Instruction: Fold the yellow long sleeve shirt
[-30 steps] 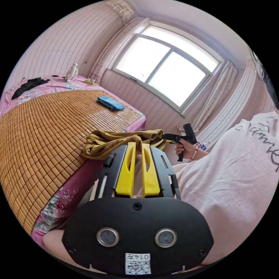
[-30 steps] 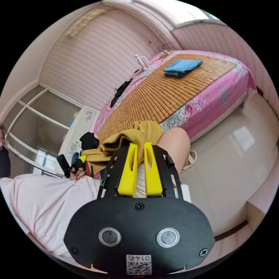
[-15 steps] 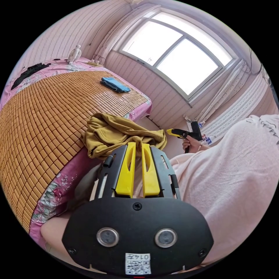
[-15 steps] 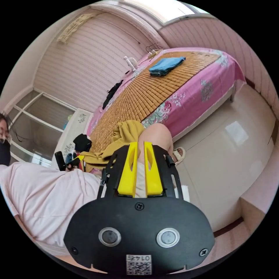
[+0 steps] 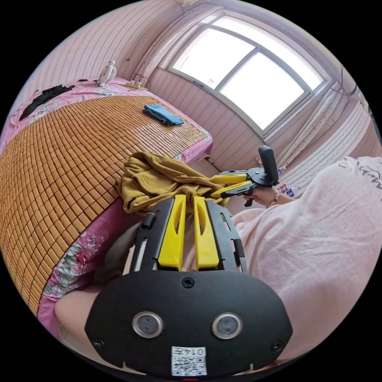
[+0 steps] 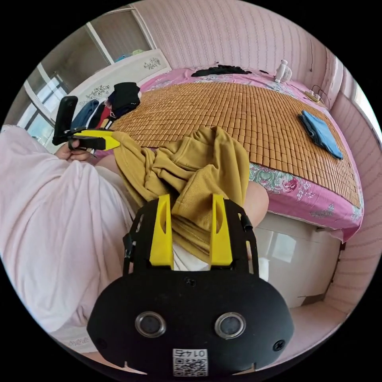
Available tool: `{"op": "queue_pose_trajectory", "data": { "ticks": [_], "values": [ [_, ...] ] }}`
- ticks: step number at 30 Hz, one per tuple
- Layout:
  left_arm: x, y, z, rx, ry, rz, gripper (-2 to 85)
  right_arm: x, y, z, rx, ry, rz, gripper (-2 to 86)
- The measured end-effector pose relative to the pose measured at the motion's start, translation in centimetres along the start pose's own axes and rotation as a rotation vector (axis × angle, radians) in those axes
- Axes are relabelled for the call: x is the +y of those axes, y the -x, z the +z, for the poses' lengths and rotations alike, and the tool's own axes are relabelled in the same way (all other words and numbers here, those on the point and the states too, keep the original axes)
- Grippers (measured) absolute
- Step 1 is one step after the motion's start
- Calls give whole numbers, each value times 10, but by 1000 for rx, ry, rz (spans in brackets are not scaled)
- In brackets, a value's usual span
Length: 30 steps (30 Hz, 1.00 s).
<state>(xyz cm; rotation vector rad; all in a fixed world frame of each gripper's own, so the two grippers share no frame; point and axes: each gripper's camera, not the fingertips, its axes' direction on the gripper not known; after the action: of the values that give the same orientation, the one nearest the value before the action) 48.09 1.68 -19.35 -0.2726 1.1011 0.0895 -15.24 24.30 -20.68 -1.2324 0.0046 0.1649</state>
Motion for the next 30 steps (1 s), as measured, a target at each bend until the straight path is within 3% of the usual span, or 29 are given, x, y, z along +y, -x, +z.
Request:
{"op": "queue_pose_trajectory", "data": {
  "ticks": [2,7,14,22,30],
  "values": [
    [3,-6,-5,1,0,-1,37,0,1,-2,-22,48,18,84],
    [10,-27,-38,-97,-40,29,34,21,-12,-49,-33,-118,125,46],
    [28,-33,-111,-161,-204,-31,25,80,-46,-153,-203,-619,326,28],
    [20,-92,-300,-254,-711,135,17,34,-9,-258,-258,-986,21,22],
    [-2,-212,-465,-438,-961,323,12,-17,90,-431,-79,-1357,-299,20]
  ]
}}
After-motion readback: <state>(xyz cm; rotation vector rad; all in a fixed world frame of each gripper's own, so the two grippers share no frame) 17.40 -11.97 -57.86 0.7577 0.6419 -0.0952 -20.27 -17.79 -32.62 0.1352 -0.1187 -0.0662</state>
